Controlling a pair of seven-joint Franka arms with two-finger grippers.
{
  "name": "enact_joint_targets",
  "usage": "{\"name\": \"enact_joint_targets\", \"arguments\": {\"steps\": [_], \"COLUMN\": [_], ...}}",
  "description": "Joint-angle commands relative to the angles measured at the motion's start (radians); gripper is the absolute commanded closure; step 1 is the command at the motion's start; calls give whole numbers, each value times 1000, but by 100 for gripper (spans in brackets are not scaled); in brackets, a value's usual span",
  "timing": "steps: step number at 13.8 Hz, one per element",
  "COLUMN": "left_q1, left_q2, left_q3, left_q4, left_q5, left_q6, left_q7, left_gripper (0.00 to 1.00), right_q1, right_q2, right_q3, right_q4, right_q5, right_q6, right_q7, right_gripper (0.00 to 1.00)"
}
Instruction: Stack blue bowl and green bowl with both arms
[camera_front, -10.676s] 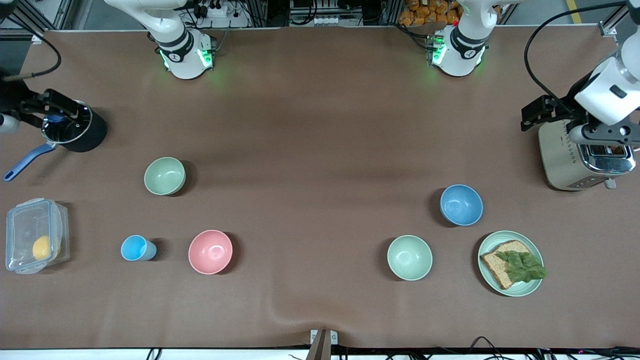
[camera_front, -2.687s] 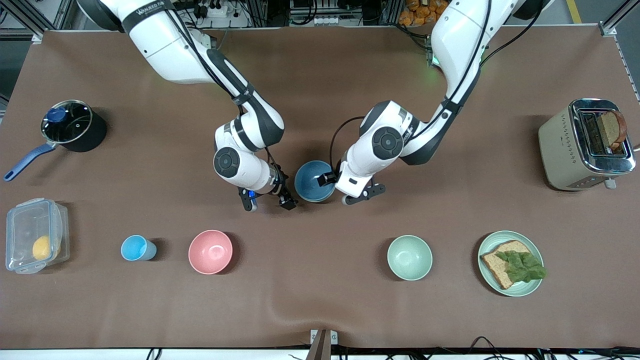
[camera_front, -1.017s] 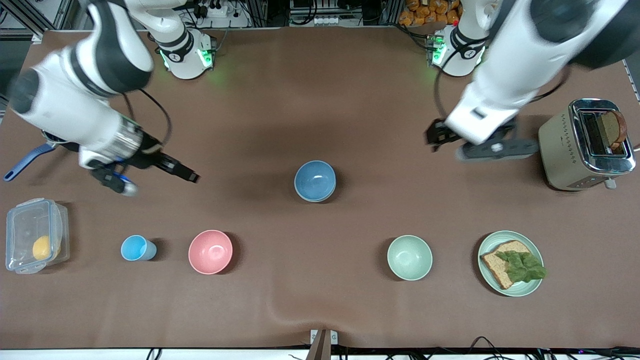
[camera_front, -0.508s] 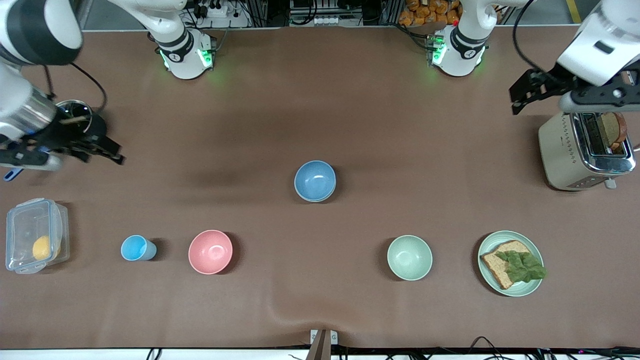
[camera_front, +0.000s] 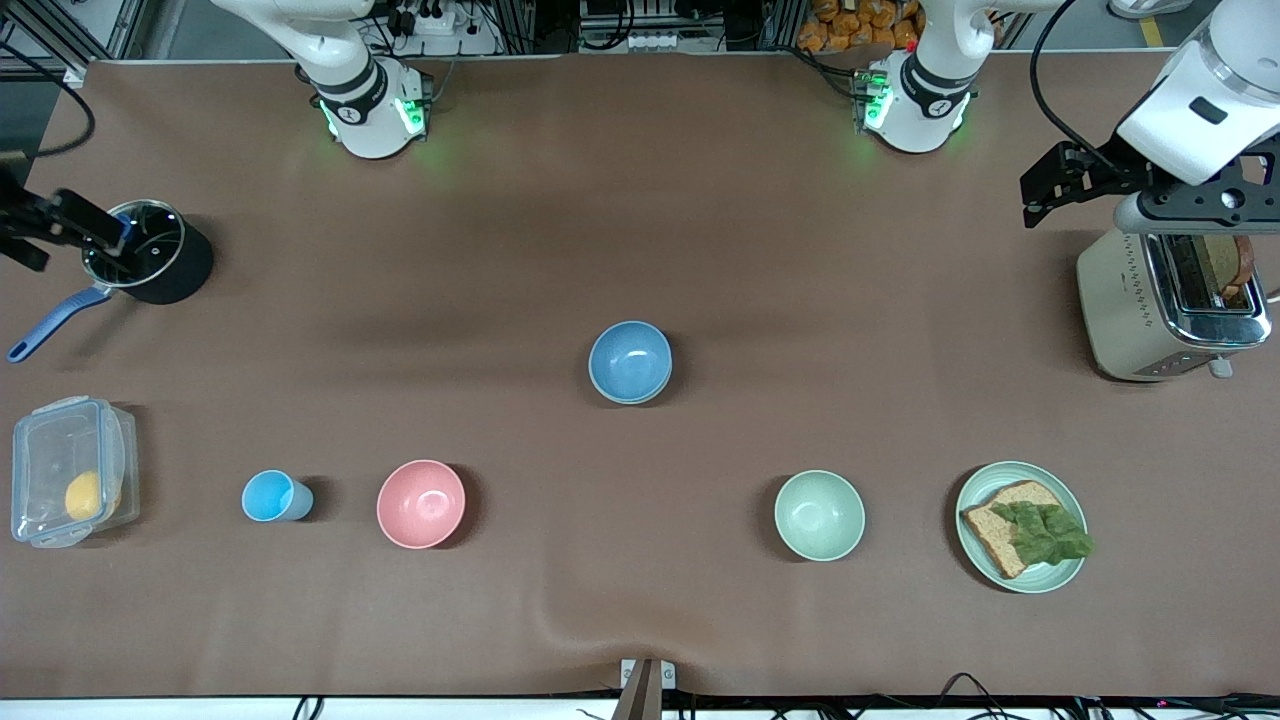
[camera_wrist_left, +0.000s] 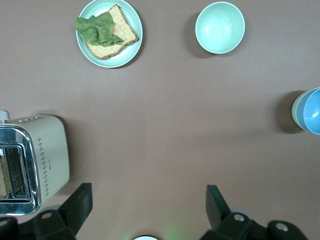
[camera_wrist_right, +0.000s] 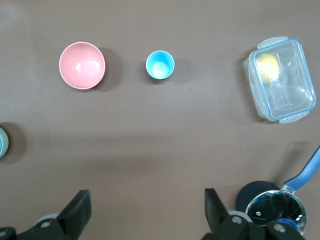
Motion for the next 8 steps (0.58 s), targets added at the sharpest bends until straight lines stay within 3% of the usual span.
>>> {"name": "enact_joint_targets", "arguments": {"steps": [1,8], "left_q1": [34,55], "left_q2": [-7,-25], "left_q3": [-3,-7], "left_q4": [1,-22], "left_q5": [-30,-57], "left_q6": [-11,-23], "left_q7": [24,9], "left_gripper": [0,0], "right_q1": [31,68], "right_q2": [53,42], "right_q3": [-34,-37], "right_q4": [70,69], "right_q5": [-18,-10], "right_q6": [-33,-50], "right_q7": [-63,-126], "right_gripper": [0,0]}}
